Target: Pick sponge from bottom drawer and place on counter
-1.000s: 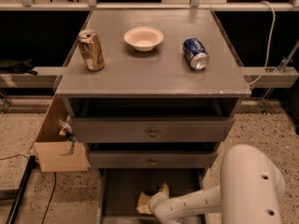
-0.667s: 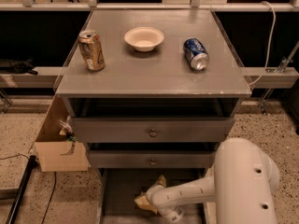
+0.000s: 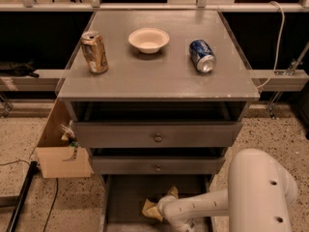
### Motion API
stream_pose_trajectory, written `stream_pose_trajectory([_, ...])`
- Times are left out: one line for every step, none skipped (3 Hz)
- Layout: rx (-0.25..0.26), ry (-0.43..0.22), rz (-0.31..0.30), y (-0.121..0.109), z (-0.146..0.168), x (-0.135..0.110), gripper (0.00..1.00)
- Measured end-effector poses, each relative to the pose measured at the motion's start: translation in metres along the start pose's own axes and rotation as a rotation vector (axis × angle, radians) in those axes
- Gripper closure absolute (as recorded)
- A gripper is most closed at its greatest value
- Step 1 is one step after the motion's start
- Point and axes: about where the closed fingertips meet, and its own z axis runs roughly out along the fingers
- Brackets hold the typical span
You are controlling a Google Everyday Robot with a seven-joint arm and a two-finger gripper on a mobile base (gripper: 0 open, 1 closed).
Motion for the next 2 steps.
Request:
stream_pose_trajectory([0.015, 0.033, -0.005, 0.0003, 0.0019, 0.0305, 0.0])
stream_pose_trajectory([0.015, 0.033, -0.005, 0.0003, 0.0019, 0.0305, 0.0])
